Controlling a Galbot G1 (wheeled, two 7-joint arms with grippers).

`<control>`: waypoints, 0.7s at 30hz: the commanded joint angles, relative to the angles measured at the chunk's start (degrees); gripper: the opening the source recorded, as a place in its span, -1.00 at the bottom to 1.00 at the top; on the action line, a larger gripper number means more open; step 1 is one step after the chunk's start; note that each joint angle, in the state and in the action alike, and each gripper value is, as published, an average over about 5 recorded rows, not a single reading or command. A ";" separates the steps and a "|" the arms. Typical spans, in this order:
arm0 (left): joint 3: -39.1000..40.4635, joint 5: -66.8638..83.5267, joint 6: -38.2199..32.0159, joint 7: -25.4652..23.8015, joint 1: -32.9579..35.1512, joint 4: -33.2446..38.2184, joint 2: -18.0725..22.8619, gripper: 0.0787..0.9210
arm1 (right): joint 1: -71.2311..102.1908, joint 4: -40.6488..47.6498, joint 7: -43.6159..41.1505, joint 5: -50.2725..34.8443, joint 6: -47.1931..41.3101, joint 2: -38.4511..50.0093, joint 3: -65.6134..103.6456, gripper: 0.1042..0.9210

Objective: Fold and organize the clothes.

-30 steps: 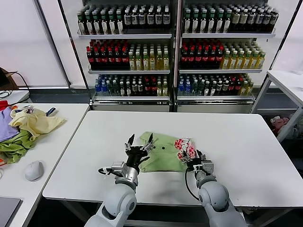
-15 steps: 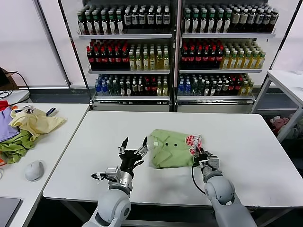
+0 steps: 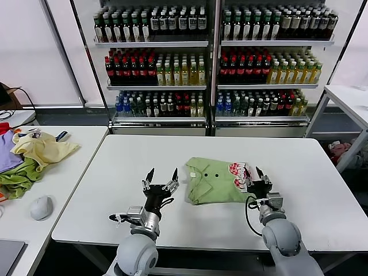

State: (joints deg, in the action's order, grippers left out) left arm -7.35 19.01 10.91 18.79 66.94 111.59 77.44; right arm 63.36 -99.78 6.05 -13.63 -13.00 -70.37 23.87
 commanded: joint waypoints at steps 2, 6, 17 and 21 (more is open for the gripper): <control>-0.28 -2.20 -0.16 -0.09 2.13 1.57 -0.28 0.77 | 11.58 -11.38 -1.64 -0.14 7.05 1.32 7.88 0.08; -0.46 -2.83 -0.25 -0.09 2.78 2.10 -0.35 0.77 | 16.45 -15.26 -2.25 -0.42 7.27 1.05 10.45 0.40; -0.79 -3.71 -0.37 -0.08 4.49 3.42 -0.40 0.77 | 23.98 -19.83 -4.51 -0.54 8.30 0.40 13.61 0.76; -0.87 -4.38 -0.30 -0.09 5.32 4.23 -0.38 0.77 | 24.32 -20.93 -3.54 0.28 8.71 0.37 13.64 0.76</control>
State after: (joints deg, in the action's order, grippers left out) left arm -8.16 15.61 10.53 18.69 70.92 114.83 77.08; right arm 81.65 -115.63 2.44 -14.15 -6.04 -70.09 34.83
